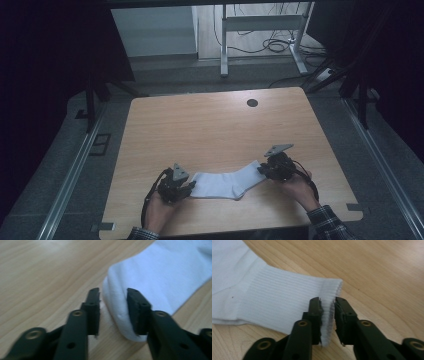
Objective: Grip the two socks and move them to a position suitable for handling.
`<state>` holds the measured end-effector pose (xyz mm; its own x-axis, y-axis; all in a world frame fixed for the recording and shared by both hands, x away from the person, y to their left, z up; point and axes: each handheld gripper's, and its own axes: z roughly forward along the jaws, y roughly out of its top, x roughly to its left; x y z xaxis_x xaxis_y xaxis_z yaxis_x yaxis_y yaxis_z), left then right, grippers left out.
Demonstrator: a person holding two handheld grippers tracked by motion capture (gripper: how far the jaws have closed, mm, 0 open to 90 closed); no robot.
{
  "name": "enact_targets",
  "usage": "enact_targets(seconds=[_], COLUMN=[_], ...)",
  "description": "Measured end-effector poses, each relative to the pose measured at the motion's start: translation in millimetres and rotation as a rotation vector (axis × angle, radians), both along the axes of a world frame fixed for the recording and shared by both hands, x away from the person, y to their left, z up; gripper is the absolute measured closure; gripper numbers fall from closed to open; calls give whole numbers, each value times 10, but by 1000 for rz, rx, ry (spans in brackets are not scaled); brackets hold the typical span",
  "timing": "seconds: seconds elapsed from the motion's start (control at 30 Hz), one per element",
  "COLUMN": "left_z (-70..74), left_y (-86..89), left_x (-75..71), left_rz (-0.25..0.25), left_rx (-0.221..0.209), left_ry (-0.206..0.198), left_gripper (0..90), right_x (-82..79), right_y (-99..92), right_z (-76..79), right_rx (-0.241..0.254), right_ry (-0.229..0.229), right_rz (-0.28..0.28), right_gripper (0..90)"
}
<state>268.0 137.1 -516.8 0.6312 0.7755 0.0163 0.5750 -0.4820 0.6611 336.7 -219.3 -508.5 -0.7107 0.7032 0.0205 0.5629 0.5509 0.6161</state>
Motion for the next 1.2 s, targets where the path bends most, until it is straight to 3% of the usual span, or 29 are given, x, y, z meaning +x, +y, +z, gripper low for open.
enact_targets(seconds=[0.1, 0.2, 0.47, 0.63, 0.73, 0.83, 0.97, 1.2], left_z=[66, 60, -106, -155, -155, -156, -113, 89], left_y=[55, 64, 62, 51, 43, 40, 45, 77], left_x=[1, 2, 34, 70, 91, 104, 124, 287], left_rz=[27, 33, 41, 11, -10, -14, -11, 0], left_rx=[-53, -76, -74, -90, -109, -122, -108, -124], left_ry=[-17, -3, 57, 83, 102, 108, 90, 38], left_gripper=[521, 502, 496, 623, 729, 817, 826, 826], right_x=[-11, -10, 22, 41, 42, 20, -6, 29], right_y=[-12, -3, 61, 31, 14, 38, 73, 66], right_z=[58, 72, -75, -118, -127, -108, -77, 95], right_rx=[21, 30, -6, 27, 49, 34, 18, 62], right_ry=[-21, -28, 0, 41, 65, 60, 38, -11], right_rz=[-2, -2, -2, 3, 0, -2, 7, -8], right_gripper=[637, 618, 558, 617, 714, 775, 782, 784])
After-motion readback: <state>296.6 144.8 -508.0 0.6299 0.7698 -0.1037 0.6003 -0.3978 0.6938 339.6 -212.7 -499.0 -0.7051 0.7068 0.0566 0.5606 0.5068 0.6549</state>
